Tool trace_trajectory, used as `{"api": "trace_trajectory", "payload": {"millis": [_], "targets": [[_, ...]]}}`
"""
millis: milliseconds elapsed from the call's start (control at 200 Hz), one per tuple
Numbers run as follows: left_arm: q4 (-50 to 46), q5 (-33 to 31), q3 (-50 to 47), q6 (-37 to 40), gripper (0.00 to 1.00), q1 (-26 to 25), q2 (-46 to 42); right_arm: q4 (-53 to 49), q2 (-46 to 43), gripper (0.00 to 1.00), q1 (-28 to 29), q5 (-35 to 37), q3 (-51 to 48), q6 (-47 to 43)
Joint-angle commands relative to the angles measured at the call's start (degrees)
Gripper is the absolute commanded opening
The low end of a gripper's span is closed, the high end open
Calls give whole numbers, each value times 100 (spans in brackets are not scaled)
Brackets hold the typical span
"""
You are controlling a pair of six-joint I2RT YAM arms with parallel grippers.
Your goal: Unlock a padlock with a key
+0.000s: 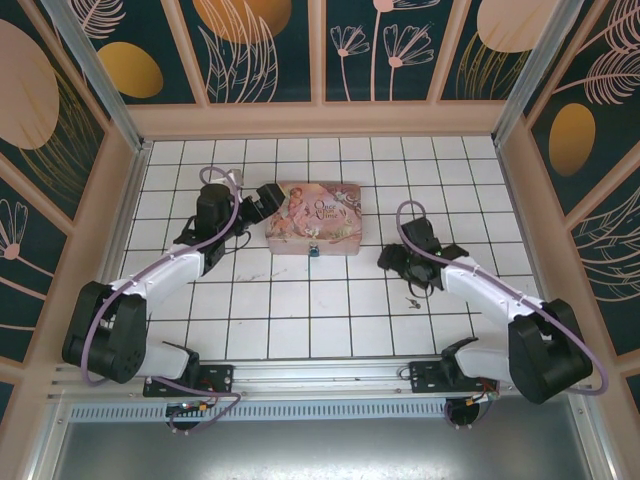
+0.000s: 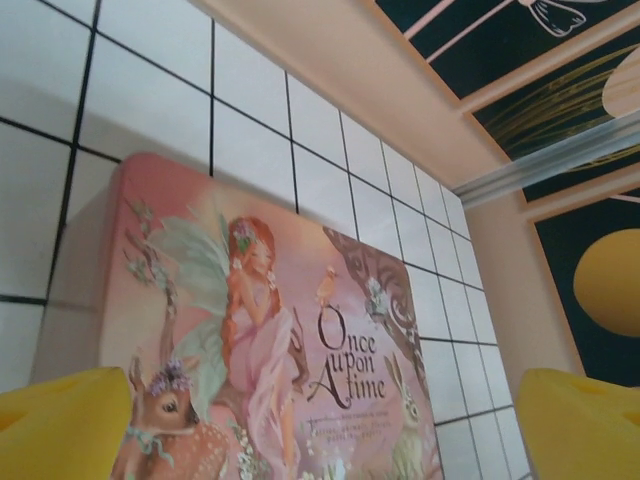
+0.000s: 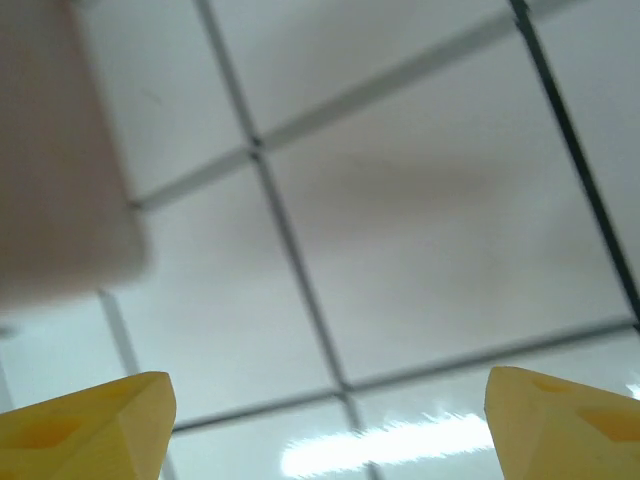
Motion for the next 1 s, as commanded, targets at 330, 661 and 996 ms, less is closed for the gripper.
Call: {"api": "trace_trajectory", "payload": {"millis": [330,661,996], "targets": [[-144,300,-6,72,99,-27,-384,-491,-576,77,65,77,-768,528],[96,386,-78,-116,99,-27,-275,-444,-723,67,632,-287,-919,818],[128,344,-119,-189,99,-27,-284,241,263,58,1552,-176,-457,1106]]}}
